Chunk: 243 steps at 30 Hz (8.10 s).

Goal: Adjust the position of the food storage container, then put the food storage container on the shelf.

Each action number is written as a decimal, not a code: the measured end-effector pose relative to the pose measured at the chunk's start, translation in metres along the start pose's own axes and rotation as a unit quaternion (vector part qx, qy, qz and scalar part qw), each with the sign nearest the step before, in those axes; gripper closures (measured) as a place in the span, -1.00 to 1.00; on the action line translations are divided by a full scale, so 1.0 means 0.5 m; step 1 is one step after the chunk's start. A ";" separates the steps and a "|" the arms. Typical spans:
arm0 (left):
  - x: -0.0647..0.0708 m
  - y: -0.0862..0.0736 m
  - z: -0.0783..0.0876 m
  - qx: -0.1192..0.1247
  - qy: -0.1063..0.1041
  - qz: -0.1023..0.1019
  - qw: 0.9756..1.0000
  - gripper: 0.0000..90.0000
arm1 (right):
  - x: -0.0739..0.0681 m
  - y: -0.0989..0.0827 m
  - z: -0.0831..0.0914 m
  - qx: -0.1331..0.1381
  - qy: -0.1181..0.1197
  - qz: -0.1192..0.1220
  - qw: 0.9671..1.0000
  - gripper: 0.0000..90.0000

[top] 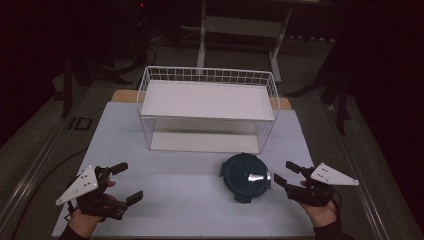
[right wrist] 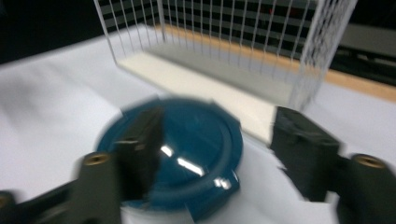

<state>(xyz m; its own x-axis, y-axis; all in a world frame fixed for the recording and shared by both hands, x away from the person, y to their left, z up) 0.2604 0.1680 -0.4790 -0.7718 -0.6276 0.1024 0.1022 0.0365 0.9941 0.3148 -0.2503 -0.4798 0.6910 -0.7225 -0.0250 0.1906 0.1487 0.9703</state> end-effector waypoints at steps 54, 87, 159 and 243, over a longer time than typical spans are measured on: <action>0.016 -0.015 -0.015 -0.019 -0.020 -0.009 1.000 -1.00 | -0.023 -0.135 -0.144 -0.118 0.057 -0.027 0.991 1.00; 0.018 -0.020 -0.021 -0.027 -0.021 -0.013 0.999 -1.00 | -0.074 -0.146 -0.125 -0.122 0.090 -0.040 0.988 1.00; 0.051 0.004 -0.066 -0.044 -0.051 0.002 0.998 -1.00 | -0.144 -0.019 -0.170 -0.027 0.150 -0.025 0.988 -0.72; -0.069 -0.156 -0.308 -0.271 -0.044 0.406 0.872 0.18 | -0.097 -0.016 -0.212 -0.062 0.104 -0.124 0.985 -0.59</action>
<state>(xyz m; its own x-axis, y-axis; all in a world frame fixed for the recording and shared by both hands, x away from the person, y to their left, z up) 0.3759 0.0670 -0.5657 -0.3500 -0.5030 0.7902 0.8999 0.0538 0.4328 0.3538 -0.1448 -0.5119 0.7375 -0.5950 -0.3196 0.4470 0.0753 0.8914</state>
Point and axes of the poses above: each handheld gripper's, and its own axes: z roughly backward along the jaws, y roughly out of its top, x roughly to its right, the point moved 10 cm from there along -z, roughly forward along the jaws, and after that the axes turned 8 degrees about x, right-handed, at the moved point
